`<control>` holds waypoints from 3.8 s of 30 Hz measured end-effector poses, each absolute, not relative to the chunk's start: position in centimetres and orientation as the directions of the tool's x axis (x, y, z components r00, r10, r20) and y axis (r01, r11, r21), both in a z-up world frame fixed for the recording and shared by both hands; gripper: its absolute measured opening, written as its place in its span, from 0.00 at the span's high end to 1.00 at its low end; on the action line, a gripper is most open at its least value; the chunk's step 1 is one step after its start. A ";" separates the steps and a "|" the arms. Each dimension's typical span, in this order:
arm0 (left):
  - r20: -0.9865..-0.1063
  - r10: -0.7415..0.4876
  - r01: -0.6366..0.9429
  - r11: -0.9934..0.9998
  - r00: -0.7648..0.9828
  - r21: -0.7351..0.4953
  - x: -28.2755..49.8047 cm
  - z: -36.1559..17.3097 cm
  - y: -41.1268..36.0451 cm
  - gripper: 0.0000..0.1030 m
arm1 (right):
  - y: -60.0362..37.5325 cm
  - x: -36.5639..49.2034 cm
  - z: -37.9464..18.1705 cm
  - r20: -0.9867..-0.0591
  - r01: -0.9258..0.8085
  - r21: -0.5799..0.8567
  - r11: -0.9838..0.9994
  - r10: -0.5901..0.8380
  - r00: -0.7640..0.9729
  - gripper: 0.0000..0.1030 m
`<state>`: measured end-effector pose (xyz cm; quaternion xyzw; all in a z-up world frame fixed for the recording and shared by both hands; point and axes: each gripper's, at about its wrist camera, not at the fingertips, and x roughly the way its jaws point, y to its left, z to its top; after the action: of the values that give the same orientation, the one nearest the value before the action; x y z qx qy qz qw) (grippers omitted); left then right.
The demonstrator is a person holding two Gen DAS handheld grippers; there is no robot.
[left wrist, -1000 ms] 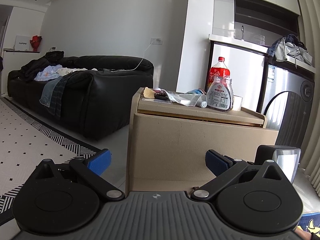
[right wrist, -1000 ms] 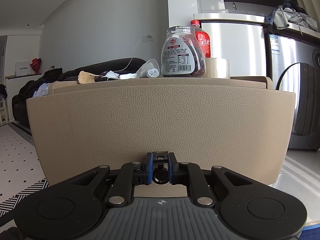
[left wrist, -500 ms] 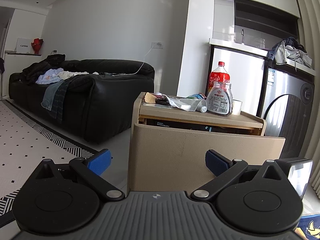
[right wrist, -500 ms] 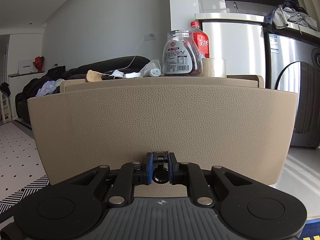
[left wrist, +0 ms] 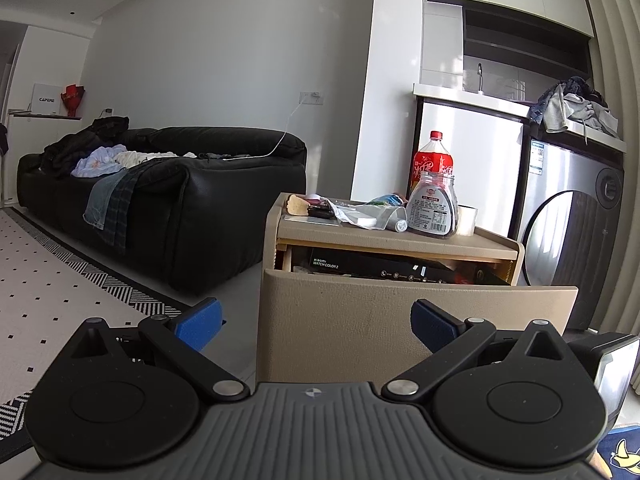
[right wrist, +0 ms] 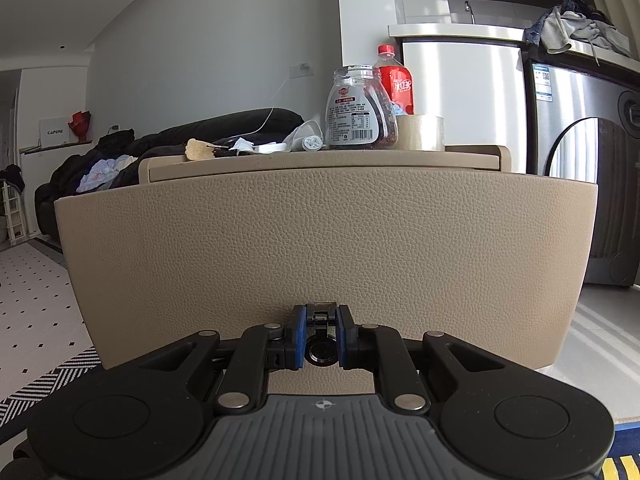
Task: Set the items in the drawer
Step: 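Pull the knob back with the right gripper to slide the drawer open, then open the right gripper and withdraw it from the knob, then move the left gripper over the items on the nightstand top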
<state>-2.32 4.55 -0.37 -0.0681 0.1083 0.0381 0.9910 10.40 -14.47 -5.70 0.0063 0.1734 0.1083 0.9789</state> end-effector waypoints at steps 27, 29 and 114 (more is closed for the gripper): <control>-0.229 0.032 -0.054 0.994 0.973 -0.090 -4.2 0.1 3.4 0.00 | -15.1 5.0 -5.4 -0.344 -0.208 0.052 0.977 0.213 0.914 0.84; -0.233 0.032 -0.054 0.995 0.972 -0.089 -4.3 0.1 3.3 0.00 | -15.1 4.7 -5.3 -0.345 -0.209 0.052 0.977 0.214 0.914 0.84; -0.178 -0.005 -0.008 0.998 0.984 -0.070 0.2 5.7 1.7 0.00 | -22.0 0.1 3.6 -0.158 -0.285 0.145 0.947 0.307 0.939 0.31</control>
<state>0.18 1.66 5.71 -0.0353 0.0893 0.0008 0.9954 0.13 -21.96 3.62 0.0600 0.0896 0.1505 0.9827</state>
